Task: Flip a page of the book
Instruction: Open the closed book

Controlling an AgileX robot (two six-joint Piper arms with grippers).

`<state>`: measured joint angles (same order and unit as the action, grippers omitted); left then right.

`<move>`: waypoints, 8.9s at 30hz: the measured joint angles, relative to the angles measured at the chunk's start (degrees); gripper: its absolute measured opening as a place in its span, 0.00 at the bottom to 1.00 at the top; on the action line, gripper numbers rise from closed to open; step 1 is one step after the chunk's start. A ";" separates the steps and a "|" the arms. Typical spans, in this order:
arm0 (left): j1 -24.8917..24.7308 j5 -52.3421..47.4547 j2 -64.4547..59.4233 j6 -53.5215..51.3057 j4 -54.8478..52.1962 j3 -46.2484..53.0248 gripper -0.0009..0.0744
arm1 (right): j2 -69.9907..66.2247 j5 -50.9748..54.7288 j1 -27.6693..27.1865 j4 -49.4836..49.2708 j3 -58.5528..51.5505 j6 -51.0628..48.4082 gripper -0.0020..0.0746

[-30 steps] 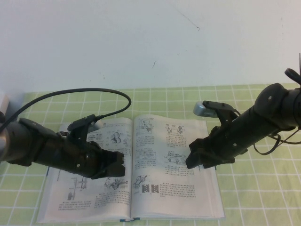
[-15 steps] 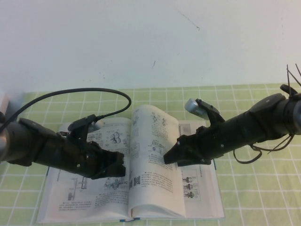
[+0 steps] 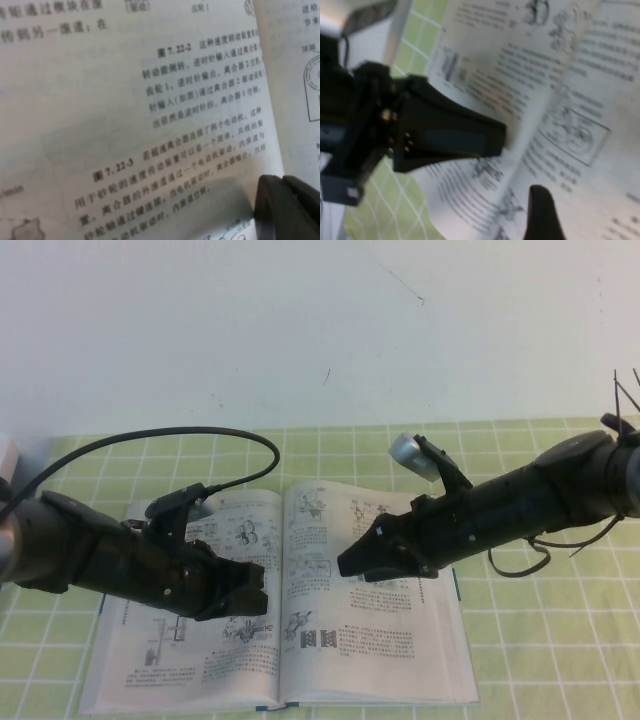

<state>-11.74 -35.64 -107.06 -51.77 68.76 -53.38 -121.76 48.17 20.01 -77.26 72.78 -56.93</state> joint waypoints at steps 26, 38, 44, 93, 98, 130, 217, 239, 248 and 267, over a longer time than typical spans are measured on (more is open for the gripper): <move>0.00 0.00 0.00 -1.06 0.33 0.00 0.01 | 2.64 1.75 -1.93 40.34 7.71 28.89 0.56; 0.00 0.00 0.00 -1.50 0.84 0.00 0.01 | -0.07 1.72 -1.93 37.98 7.73 29.01 0.56; 0.00 0.00 0.00 -1.62 1.30 0.00 0.01 | -1.56 1.72 -1.93 30.33 7.83 25.47 0.56; 0.00 -0.47 -0.32 -2.80 2.55 0.00 0.01 | -5.54 2.34 -1.74 11.06 8.31 5.11 0.76; 0.00 -0.58 -0.32 -3.22 2.69 0.00 0.01 | -3.43 3.59 -1.95 19.32 8.31 11.06 0.76; 0.00 -0.70 -0.43 -4.52 3.66 0.00 0.01 | -7.83 8.64 -1.52 9.62 8.78 7.23 0.76; -7.31 1.68 13.10 1.54 -7.33 1.90 0.01 | -2.00 16.35 -0.74 10.37 16.82 16.62 0.76; -7.31 -2.71 36.70 6.21 -9.55 12.76 0.01 | -2.00 15.45 -0.28 13.38 21.44 19.12 0.76; -7.31 -2.12 36.70 5.97 -9.55 12.76 0.01 | -2.00 19.94 0.16 23.67 27.08 28.28 0.76; -14.75 0.98 36.70 4.59 -10.78 14.72 0.01 | -2.00 15.32 6.51 28.34 27.08 32.17 0.76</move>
<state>-26.49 -34.66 -70.36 -47.18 57.98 -38.66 -123.76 63.49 26.53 -48.92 99.86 -24.75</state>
